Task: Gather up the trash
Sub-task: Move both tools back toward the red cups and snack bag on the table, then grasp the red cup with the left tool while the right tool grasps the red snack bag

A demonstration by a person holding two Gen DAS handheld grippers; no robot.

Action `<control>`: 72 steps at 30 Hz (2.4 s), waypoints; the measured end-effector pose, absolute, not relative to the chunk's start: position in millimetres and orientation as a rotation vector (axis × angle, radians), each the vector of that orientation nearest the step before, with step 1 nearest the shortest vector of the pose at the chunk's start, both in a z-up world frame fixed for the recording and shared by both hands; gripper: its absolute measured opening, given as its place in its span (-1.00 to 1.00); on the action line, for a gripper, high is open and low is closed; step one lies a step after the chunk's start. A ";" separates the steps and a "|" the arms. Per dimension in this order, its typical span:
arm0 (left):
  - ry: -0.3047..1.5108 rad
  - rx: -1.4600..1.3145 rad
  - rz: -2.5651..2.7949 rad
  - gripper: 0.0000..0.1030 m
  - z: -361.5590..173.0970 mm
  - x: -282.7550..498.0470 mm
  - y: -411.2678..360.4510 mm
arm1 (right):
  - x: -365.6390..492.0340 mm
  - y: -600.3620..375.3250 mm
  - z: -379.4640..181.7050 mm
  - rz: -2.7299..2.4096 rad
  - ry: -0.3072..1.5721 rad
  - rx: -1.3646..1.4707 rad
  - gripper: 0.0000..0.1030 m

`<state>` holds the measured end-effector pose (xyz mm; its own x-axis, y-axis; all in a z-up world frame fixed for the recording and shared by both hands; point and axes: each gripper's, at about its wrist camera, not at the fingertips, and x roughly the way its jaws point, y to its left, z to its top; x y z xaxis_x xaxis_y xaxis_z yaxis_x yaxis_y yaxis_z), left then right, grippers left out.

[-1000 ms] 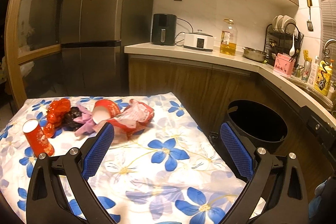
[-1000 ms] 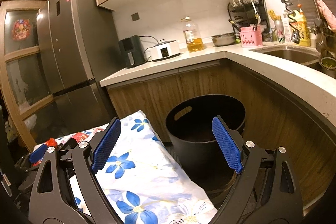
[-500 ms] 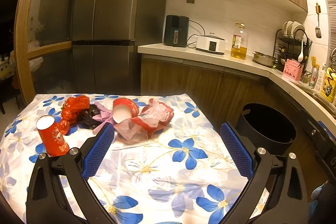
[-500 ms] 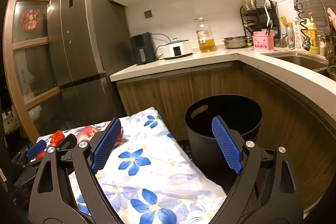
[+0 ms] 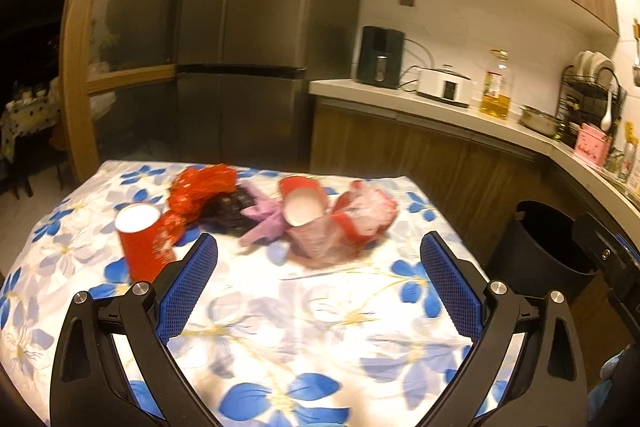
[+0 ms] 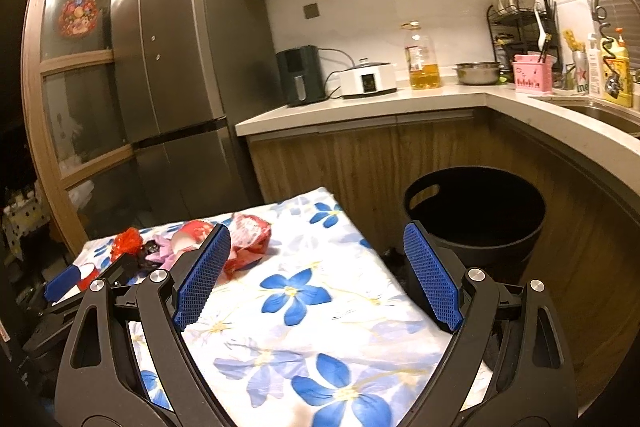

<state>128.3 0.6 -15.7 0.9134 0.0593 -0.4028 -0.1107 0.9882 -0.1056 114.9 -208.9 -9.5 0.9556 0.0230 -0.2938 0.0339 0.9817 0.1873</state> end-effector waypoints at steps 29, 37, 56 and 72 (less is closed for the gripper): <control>0.475 -0.184 0.322 0.88 -62.0 181.0 152.4 | 173.5 -106.2 -50.8 0.155 0.391 0.160 0.70; 0.539 -0.229 0.277 0.59 -73.7 199.8 160.3 | 197.7 -93.6 -54.0 0.159 0.389 0.153 0.70; 0.537 -0.262 0.244 0.17 -73.7 192.3 162.3 | 298.0 -91.0 -77.0 0.130 0.516 0.312 0.40; 0.493 -0.239 0.193 0.18 -56.4 175.5 141.7 | 281.4 -100.0 -88.0 0.135 0.528 0.287 -0.88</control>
<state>175.5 141.7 -56.4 0.8640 0.1249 -0.4878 -0.2395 0.9541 -0.1799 281.4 -100.0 -88.0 0.8561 0.1997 -0.4767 -0.0528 0.9513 0.3036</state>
